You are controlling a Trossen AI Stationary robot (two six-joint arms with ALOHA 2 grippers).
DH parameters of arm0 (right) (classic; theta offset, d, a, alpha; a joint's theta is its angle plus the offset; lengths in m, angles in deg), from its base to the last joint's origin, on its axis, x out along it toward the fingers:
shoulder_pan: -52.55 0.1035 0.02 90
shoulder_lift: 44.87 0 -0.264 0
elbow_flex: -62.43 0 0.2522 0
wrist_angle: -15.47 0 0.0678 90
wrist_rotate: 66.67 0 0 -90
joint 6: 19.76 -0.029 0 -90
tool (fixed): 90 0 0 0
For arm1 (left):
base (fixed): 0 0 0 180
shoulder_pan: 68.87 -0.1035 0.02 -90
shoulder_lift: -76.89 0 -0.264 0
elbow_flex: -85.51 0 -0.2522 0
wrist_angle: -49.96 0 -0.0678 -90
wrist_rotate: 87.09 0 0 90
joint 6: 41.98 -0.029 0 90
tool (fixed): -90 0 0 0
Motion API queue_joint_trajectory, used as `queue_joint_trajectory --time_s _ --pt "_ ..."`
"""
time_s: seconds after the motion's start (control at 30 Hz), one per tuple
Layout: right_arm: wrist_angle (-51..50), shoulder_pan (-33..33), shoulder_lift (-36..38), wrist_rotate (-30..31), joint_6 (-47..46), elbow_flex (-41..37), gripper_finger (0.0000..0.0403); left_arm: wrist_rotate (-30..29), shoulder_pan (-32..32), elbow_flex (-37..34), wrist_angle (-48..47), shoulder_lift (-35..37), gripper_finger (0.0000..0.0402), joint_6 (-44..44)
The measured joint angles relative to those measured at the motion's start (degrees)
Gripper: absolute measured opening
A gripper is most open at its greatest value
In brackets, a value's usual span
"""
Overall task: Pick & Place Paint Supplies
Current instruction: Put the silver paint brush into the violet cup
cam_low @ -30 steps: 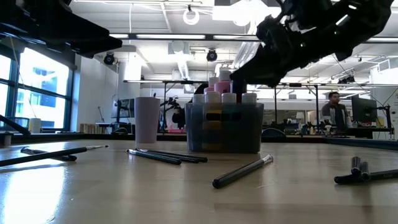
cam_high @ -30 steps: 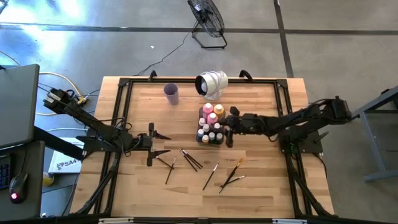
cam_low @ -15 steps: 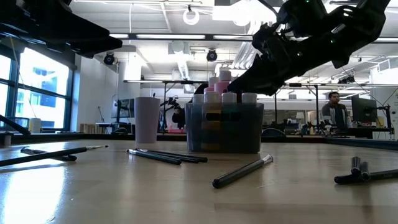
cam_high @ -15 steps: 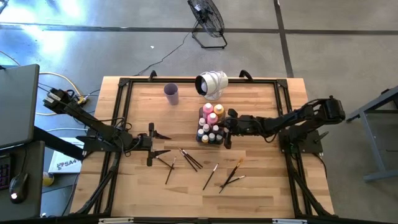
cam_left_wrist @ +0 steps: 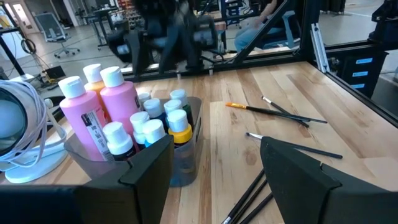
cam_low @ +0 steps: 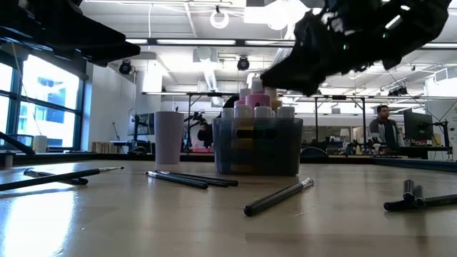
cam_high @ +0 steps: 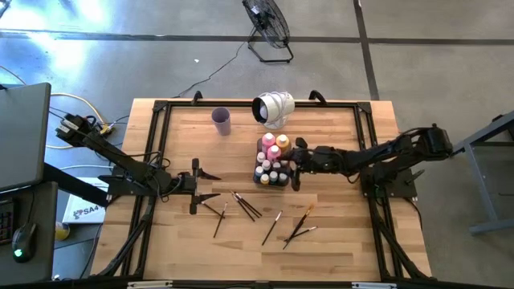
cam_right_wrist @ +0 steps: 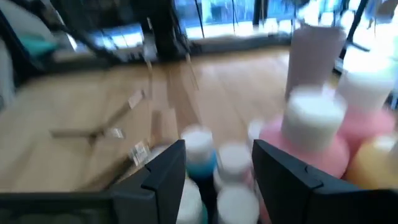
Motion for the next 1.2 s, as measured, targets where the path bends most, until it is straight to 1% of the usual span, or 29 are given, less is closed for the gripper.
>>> queue_joint_trajectory --time_s 0.13,0.27,0.43,0.5,0.6,0.77,0.93,1.2 --pt "-0.42 1.57 5.96 -0.57 0.02 0.0 0.0171 0.02 0.0 0.0 -0.08 0.02 0.0235 0.0" --pt "-2.53 4.0 12.56 -3.79 0.0 0.02 0.0162 0.02 0.0 0.0 -0.34 0.02 0.0235 0.0" --pt "-11.84 7.6 19.13 -10.87 0.0 0.02 0.0138 -0.26 0.0 0.0 -0.37 0.02 0.0235 0.0" --pt "-16.32 9.21 20.75 -11.86 -0.11 0.02 0.0122 -0.28 0.0 0.0 -0.37 0.02 0.0235 -0.02" --pt "-20.48 11.73 21.51 -11.23 -0.6 0.02 0.0093 -0.33 0.0 0.0 -0.39 0.02 0.0235 0.0" --pt "-23.26 15.53 21.25 -8.2 -5.29 0.02 0.0043 -0.46 0.0 0.0 -0.39 0.02 0.0235 -0.02" --pt "-23.73 19.49 21.22 -2.07 -7.46 0.0 0.0007 -0.46 -0.01 0.0 -0.4 0.02 0.0235 0.0" --pt "-23.75 24.48 21.22 9.33 -7.97 0.0 0.0004 -0.46 -0.01 0.0 -0.39 0.01 0.0235 -0.89"
